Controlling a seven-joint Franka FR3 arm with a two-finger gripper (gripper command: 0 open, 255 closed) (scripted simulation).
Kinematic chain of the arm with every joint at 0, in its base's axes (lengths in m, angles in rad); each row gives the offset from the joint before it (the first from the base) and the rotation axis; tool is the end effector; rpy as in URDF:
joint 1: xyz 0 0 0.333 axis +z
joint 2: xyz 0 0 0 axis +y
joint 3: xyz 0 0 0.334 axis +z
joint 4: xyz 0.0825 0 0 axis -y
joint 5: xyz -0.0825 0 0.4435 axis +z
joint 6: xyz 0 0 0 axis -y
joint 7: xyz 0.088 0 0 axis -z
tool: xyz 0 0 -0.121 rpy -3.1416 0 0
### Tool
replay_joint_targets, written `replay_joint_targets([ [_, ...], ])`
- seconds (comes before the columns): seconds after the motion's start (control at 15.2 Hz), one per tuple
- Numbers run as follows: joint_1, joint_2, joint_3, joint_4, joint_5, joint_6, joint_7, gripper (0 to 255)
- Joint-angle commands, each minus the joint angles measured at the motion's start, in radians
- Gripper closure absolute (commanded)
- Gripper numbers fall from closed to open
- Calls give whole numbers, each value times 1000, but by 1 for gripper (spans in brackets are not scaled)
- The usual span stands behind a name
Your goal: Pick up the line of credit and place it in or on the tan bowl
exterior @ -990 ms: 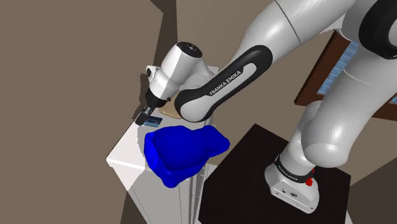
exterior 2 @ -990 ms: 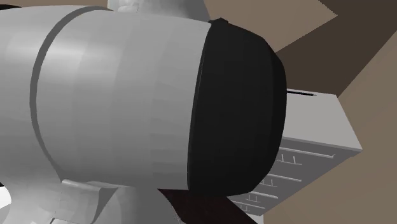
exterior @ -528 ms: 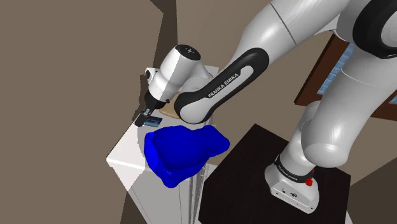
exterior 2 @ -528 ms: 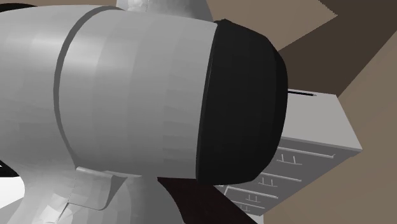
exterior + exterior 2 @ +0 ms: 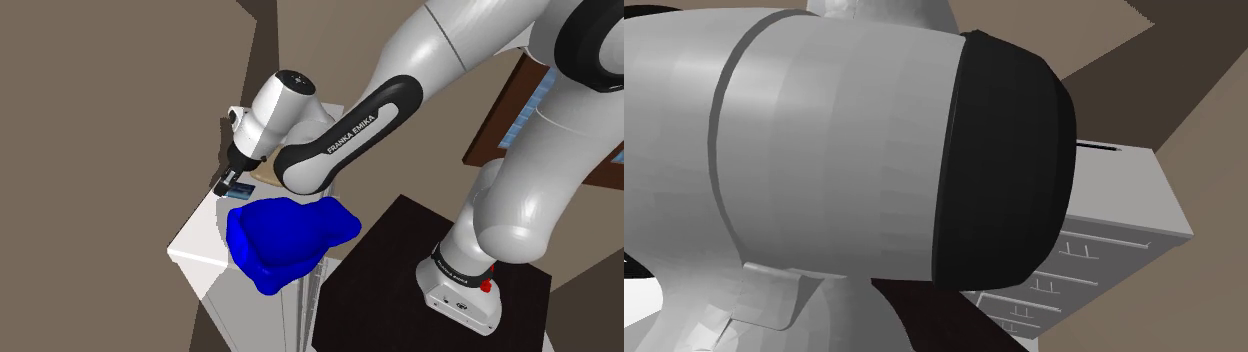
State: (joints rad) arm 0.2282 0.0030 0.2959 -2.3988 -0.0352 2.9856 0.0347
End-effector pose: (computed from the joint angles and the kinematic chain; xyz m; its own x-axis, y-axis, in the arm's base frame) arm 0.5040 0.2941 0.3424 0.7225 0.4171 0.5514 0.4979 -0.8672 0.0037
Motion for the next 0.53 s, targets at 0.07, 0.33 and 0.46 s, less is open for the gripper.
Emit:
replay_joint_targets([
  [0.07,0,0,0,0,0,0,0,255],
  [0.33,1,-20,1,8,24,-27,-19,255],
  [0.46,4,-40,1,17,44,-55,-34,255],
])
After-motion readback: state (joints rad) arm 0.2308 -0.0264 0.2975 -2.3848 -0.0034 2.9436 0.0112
